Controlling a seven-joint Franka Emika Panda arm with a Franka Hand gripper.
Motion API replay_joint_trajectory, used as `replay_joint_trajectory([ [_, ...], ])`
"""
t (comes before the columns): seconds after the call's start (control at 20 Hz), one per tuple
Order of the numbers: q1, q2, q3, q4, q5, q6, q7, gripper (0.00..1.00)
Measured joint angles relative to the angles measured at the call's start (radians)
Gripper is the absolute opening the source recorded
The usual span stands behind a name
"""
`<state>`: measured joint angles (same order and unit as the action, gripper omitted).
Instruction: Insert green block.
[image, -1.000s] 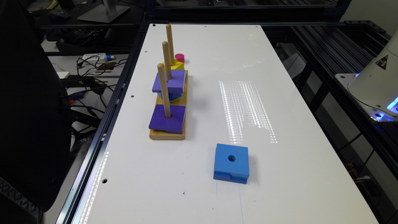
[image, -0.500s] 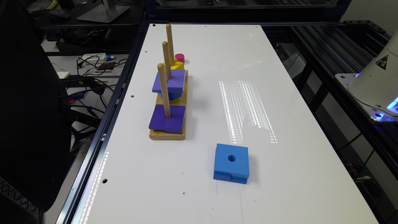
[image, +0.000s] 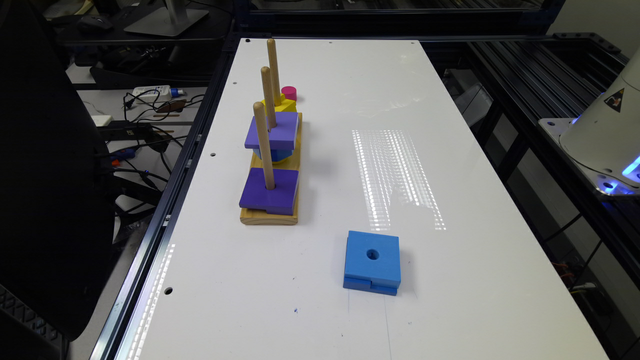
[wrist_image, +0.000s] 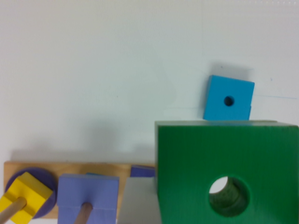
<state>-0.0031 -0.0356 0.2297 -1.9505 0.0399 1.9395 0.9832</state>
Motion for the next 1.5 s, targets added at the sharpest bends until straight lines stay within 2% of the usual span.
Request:
replay_joint_trajectory([
  [0.25,-0.004,0.011,0.000,0.000,0.0000,0.011,-0.002,0.00],
  [0.55,-0.007,0.039,0.000,0.000,-0.0013,0.043,-0.004,0.00],
  [1.2,-0.017,0.112,-0.002,0.000,-0.0142,0.127,-0.009,0.00],
  [1.5,-0.023,0.153,-0.002,0.002,-0.0260,0.174,-0.011,0.00],
])
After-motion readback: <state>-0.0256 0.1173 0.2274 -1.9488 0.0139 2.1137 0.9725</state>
